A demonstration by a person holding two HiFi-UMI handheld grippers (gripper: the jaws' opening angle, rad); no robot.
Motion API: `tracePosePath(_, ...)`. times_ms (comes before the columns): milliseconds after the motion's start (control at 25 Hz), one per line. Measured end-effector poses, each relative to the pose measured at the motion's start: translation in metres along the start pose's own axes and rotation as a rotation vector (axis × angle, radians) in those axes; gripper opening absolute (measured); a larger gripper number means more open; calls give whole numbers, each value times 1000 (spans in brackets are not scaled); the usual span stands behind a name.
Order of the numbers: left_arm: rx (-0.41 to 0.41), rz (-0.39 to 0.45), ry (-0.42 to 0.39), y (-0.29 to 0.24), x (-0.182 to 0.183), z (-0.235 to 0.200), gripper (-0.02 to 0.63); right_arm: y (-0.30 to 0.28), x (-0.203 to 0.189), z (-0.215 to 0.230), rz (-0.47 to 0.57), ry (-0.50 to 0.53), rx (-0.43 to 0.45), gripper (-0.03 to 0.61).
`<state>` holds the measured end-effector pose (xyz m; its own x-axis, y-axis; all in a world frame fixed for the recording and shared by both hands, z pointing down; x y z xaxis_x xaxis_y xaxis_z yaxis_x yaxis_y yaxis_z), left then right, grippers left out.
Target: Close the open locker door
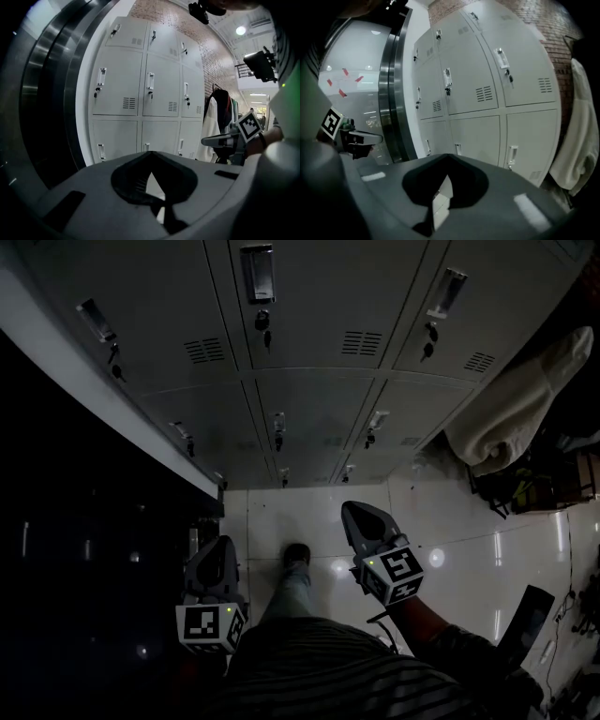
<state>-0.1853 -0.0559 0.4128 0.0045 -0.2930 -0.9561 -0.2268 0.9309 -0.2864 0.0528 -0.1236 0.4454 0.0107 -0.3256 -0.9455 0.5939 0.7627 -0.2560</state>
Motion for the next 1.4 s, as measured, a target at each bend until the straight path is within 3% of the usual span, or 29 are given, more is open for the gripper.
tracePosePath(120, 7, 52, 2, 58, -1, 29, 5, 83, -6, -22, 15, 7, -18, 2)
tracePosePath(320, 38, 70, 15, 143, -3, 68, 4, 198, -6, -55, 41, -27, -34, 2)
tracePosePath(600, 40, 86, 7, 216, 2, 105, 4, 289, -12, -90, 72, -93, -100, 0)
tracePosePath(1000, 3, 65, 50, 263, -10, 109, 3, 326, -4, -136, 114, -87, -157, 0)
tracePosePath(1400, -41, 90, 51, 282, -11, 92, 4, 297, 0, -197, 80, -24, -74, 0)
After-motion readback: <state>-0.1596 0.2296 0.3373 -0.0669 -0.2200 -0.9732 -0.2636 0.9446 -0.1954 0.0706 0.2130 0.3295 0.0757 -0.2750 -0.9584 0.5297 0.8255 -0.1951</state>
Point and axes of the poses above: the fingertips, and each gripper's own axes: y backward along the fingers, z to its right, x out of its top, the point moved 3 cm from there along y, backward along the fingers, and after that the axes turned 6 degrees about z, right-handed, at the moved point
